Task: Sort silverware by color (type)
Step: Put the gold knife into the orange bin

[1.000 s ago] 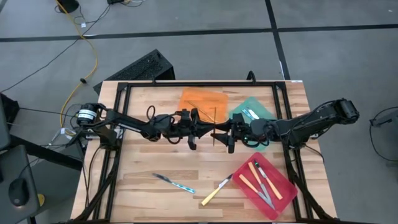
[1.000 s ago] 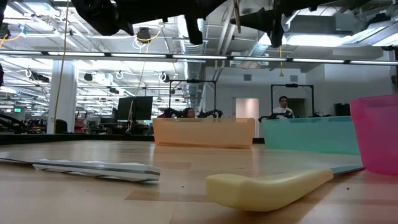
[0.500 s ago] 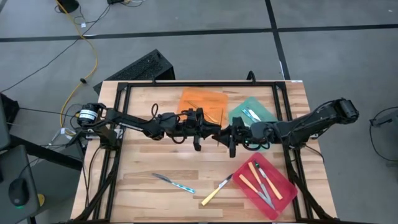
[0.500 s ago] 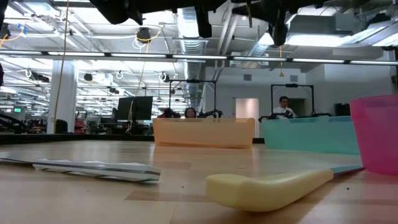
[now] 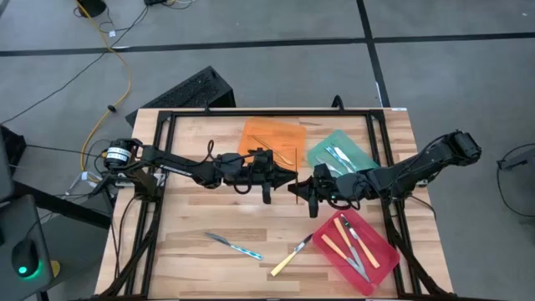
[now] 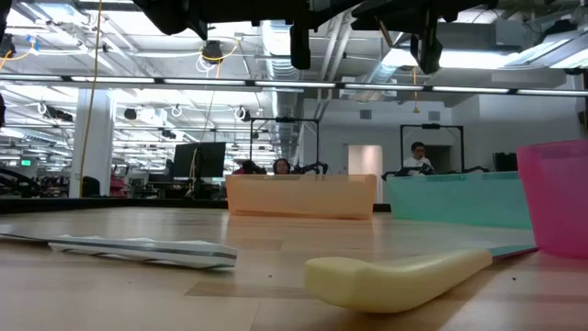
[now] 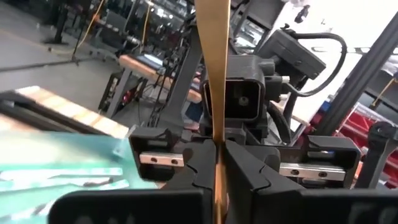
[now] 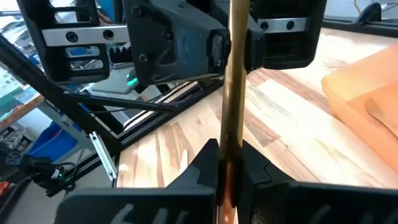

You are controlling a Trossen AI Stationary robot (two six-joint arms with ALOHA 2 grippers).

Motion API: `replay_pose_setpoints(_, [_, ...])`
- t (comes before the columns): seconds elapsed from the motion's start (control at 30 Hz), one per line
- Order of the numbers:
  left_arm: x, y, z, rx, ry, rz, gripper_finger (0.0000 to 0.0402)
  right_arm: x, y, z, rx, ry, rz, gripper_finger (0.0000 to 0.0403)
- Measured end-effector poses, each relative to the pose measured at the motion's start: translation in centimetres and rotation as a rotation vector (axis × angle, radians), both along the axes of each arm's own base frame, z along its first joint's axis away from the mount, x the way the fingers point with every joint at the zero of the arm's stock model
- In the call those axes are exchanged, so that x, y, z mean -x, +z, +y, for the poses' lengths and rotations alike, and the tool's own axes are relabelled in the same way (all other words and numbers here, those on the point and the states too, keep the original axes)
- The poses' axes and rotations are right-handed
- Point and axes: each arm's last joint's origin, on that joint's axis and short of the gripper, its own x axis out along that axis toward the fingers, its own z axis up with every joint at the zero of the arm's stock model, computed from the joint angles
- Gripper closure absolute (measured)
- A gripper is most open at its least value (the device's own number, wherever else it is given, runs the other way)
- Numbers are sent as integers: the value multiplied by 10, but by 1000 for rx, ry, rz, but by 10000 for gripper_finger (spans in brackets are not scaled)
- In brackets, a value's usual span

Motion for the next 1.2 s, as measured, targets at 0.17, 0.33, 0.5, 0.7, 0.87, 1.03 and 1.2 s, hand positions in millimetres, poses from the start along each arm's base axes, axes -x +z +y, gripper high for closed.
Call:
replay_pose_setpoints(0.17, [1,-10,0,7,-7,112,354,-1,3,-4,-24,-58,-4,374])
replay_pose_setpoints(0.33, [8,-7,5,-5,9,203,304,-3,7,-10,-8,-78,40,374])
replay_pose_setpoints(0.5, [16,-12,9,-33,15,333,278,-7,22,-20,0,-122,61,374])
replay_pose_setpoints(0.7, [25,-14,10,-36,25,459,274,-8,23,-34,30,-169,146,374])
replay_pose_setpoints(0.87, [38,-16,4,-33,8,571,274,-10,20,-51,26,-194,180,374])
replay_pose_setpoints(1.03, [53,10,-9,-153,-15,505,274,-17,10,-72,21,-214,233,374])
replay_pose_setpoints(1.2, [70,37,-21,-264,51,391,274,-34,1,-88,29,-181,324,374])
